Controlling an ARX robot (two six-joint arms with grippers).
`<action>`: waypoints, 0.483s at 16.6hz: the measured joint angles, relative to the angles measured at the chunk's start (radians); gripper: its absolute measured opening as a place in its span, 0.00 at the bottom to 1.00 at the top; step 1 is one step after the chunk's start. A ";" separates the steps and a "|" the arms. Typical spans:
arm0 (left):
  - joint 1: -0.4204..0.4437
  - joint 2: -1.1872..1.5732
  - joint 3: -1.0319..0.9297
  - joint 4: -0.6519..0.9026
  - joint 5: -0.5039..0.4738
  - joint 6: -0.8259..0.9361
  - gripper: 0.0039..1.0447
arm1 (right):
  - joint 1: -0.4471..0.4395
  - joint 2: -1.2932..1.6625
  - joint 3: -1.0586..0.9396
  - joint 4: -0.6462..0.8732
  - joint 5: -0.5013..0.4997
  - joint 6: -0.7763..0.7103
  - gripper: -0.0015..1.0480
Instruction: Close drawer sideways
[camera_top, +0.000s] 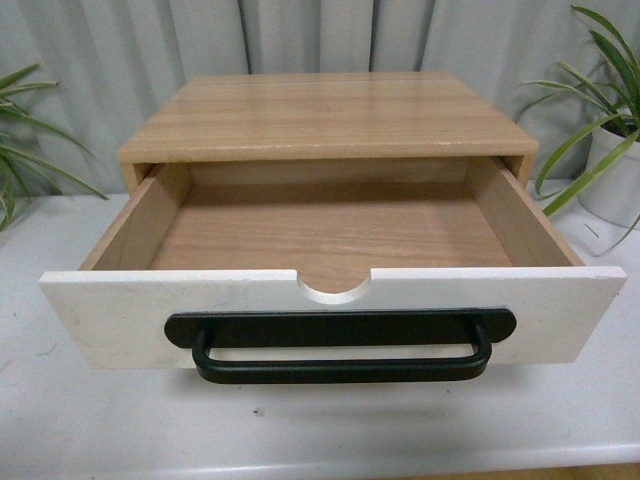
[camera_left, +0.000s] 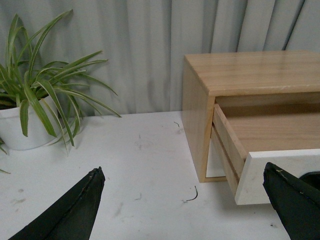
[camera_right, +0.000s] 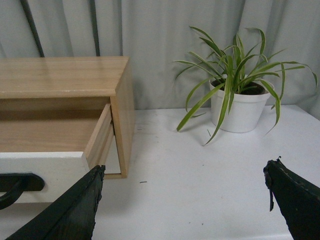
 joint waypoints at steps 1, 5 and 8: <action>0.000 0.000 0.000 0.000 0.000 0.000 0.94 | 0.000 0.000 0.000 0.000 0.000 0.000 0.94; 0.000 0.000 0.000 0.000 0.000 0.000 0.94 | 0.000 0.000 0.000 0.000 0.000 0.000 0.94; 0.000 0.000 0.000 0.000 0.000 0.000 0.94 | 0.000 0.000 0.000 0.000 0.000 0.000 0.94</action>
